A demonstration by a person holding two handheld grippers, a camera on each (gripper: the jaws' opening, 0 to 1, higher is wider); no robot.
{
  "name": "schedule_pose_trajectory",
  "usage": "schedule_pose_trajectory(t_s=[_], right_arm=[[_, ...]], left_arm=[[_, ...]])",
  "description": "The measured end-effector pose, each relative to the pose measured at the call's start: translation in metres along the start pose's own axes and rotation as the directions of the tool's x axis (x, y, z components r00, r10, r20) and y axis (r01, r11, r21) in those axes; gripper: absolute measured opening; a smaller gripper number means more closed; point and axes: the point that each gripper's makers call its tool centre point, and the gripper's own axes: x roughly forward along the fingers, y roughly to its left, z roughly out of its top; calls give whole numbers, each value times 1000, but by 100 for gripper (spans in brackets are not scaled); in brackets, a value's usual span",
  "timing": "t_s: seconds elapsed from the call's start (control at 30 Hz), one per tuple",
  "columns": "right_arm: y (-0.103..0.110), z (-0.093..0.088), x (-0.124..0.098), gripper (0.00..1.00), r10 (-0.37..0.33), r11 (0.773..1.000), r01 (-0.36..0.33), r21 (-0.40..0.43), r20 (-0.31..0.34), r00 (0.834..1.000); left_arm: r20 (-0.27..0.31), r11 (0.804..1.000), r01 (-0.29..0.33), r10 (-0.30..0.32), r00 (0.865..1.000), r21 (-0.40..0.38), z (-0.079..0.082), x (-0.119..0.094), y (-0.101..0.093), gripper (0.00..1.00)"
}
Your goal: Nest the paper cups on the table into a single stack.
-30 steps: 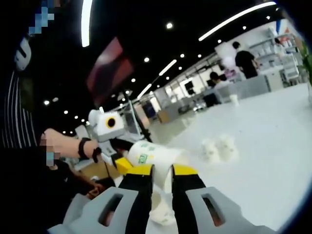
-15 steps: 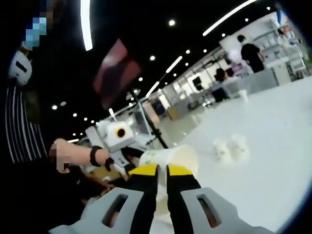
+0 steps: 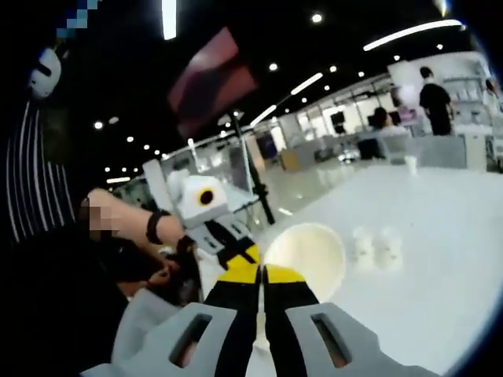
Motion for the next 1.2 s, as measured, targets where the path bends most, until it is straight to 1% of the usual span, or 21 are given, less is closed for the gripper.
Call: schedule_pose_trajectory(t_s=[0.03, 0.1, 0.23, 0.33, 0.4, 0.47, 0.53, 0.67, 0.7, 0.8, 0.9, 0.97, 1.0, 1.2], right_arm=[[0, 0, 0, 0, -1, 1000, 1, 1, -1, 1000], [0, 2, 0, 0, -5, 1000, 5, -3, 3, 1000], [2, 2, 1, 0, -3, 1000, 3, -2, 0, 1000], [1, 4, 2, 0, -9, 1000, 9, -12, -6, 1000], [1, 5, 2, 0, -10, 1000, 10, -16, -10, 1000], [2, 6, 2, 0, -11, 999, 10, -40, -31, 999], [3, 6, 2, 0, -14, 997, 10, -73, -56, 998], [7, 4, 4, 0, -8, 989, -11, -148, -126, 992], [8, 4, 5, 0, -8, 987, -14, -160, -133, 991], [12, 4, 6, 0, -3, 974, -39, -222, -185, 983], [14, 5, 6, 0, 1, 968, -55, -245, -213, 977], [16, 7, 6, 0, 8, 962, -71, -264, -235, 972], [17, 8, 7, 0, 9, 960, -77, -270, -247, 969], [22, 10, 7, 0, 16, 938, -124, -323, -317, 948]], left_arm=[[9, 1000, -6, 6, 1000, 0, 0, -2, 0, 7], [13, 1000, -3, 4, 1000, -17, 0, -3, 0, 6], [21, 1000, -14, 15, 1000, -25, 1, -5, 1, 9], [26, 999, -23, 24, 999, -36, 1, -5, 3, 14], [29, 999, -27, 29, 999, -44, 0, -5, 3, 15], [29, 998, -34, 35, 999, -49, -1, -6, 4, 18], [34, 998, -34, 36, 999, -53, -1, -7, 4, 17], [39, 996, -38, 41, 998, -76, -4, -7, 6, 24], [43, 995, -40, 43, 998, -87, -4, -8, 6, 26], [54, 994, -42, 48, 997, -106, -4, -8, 7, 33], [53, 992, -43, 50, 997, -117, -7, -8, 7, 38], [58, 989, -40, 48, 997, -143, -9, -8, 6, 43], [66, 988, -35, 45, 997, -149, -9, -8, 6, 46], [72, 983, -42, 56, 996, -178, -14, -8, 5, 62]])
